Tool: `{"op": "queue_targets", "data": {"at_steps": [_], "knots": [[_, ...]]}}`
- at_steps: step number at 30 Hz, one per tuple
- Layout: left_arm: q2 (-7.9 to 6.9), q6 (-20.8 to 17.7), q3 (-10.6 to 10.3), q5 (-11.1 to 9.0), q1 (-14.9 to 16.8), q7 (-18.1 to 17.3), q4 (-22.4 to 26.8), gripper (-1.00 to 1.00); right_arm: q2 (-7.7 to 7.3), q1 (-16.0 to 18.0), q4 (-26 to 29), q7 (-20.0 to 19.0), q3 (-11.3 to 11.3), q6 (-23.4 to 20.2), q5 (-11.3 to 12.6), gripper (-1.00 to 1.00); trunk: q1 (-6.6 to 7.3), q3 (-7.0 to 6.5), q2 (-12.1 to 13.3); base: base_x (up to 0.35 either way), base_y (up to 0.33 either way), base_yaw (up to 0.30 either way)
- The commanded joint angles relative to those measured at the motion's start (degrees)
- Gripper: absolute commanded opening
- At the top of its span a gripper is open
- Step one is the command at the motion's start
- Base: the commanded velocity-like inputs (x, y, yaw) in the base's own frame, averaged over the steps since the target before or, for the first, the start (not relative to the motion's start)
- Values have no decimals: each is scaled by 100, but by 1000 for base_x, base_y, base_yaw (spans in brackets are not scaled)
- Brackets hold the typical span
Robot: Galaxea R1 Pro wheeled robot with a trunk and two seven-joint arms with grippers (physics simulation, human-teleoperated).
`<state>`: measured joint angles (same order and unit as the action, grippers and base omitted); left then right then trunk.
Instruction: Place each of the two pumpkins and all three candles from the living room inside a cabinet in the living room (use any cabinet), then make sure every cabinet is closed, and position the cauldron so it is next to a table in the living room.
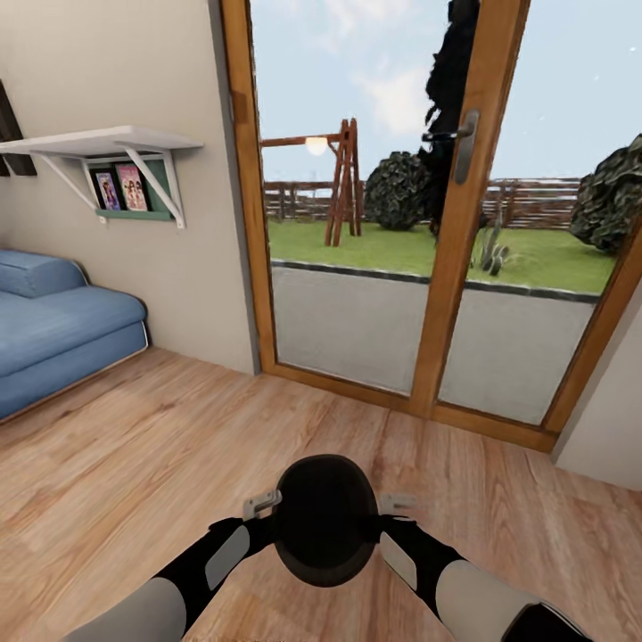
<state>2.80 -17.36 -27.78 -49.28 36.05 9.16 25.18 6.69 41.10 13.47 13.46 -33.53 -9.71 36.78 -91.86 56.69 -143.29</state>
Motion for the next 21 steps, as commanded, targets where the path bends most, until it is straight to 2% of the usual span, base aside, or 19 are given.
{"op": "queue_targets", "data": {"at_steps": [1, 6, 21], "knots": [[1, 4, -8, -197, 7, 25, 145, -100, -1, 0, 51, -36, -47, -22, 75, -100, 2, 8, -3, 0, 0, 247], [1, 4, -8, -190, 7, 25, 145, -100, 0, -1, 51, -36, -48, -22, 75, -100, 2, 24, -3, 30, 15, 247], [5, 5, -17, -188, 7, 25, 145, -100, 4, 0, 51, -36, -48, -31, 75, -100, 2, 70, -3, 210, 127, 249]]}}
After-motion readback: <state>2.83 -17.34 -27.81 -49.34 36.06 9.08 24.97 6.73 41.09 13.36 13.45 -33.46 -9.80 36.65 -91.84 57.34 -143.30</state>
